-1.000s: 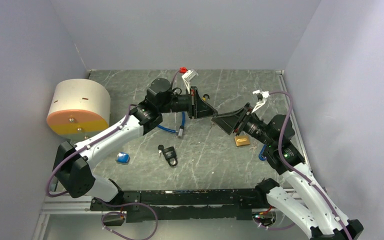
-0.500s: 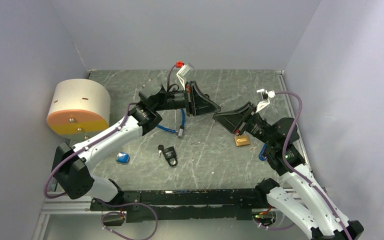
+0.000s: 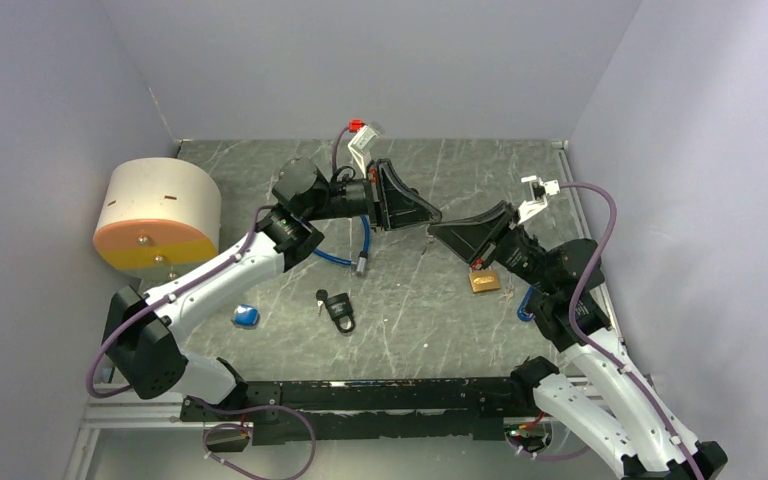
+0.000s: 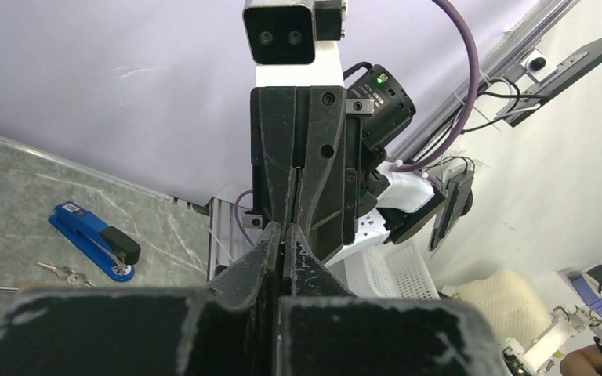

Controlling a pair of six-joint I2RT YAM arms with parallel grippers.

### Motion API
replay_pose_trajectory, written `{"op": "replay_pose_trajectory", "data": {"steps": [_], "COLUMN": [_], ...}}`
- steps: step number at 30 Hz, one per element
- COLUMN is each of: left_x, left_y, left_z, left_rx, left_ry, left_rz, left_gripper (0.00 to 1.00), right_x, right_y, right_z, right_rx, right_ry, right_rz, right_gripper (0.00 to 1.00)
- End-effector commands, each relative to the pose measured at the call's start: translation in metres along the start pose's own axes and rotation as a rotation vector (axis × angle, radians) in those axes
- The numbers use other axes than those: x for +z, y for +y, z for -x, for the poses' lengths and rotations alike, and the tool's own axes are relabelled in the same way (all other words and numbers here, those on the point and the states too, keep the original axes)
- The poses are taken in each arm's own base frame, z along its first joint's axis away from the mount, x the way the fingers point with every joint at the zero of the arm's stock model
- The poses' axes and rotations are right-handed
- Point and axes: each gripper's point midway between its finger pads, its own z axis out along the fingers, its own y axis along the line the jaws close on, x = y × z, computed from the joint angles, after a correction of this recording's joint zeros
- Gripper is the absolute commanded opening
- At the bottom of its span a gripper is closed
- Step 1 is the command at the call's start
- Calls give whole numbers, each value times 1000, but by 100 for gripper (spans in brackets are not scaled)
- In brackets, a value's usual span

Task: Unlock with the key
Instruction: Pick up the key from the center of the board, then pick up the lock from the center of the board.

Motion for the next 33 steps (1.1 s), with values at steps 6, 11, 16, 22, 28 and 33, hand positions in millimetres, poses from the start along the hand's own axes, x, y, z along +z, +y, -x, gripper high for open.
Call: {"op": "replay_pose_trajectory", "data": {"steps": [6,11,16,22,28,33], "left_x": [-9,-44,-121,-170,-181,-198], "left_y": [-9,40,106,143,199,256], "left_z": [25,42,18,-35,-83,-107], "left_rx": [65,68,-16,-119,-164,-285], "left_ry": [-95,-218,-180,8,282,397], "left_rz": [96,499,1065,1382,1524,1567], "left_gripper": [71,85,86,88,87,82], "right_x": [-3,-12,-26,-35,-42,-44], "right_y": [-3,-29,-70,-113,-143,-166], "right_z": [1,-17,-46,-90,-119,-132], "right_rx": [-31,-20,8,100,145,145], "right_ry": [-20,21,110,266,353,399], "right_rz": [-18,-126,-299,-440,-525,-584], "right_gripper": [0,0,0,0,0,0]}}
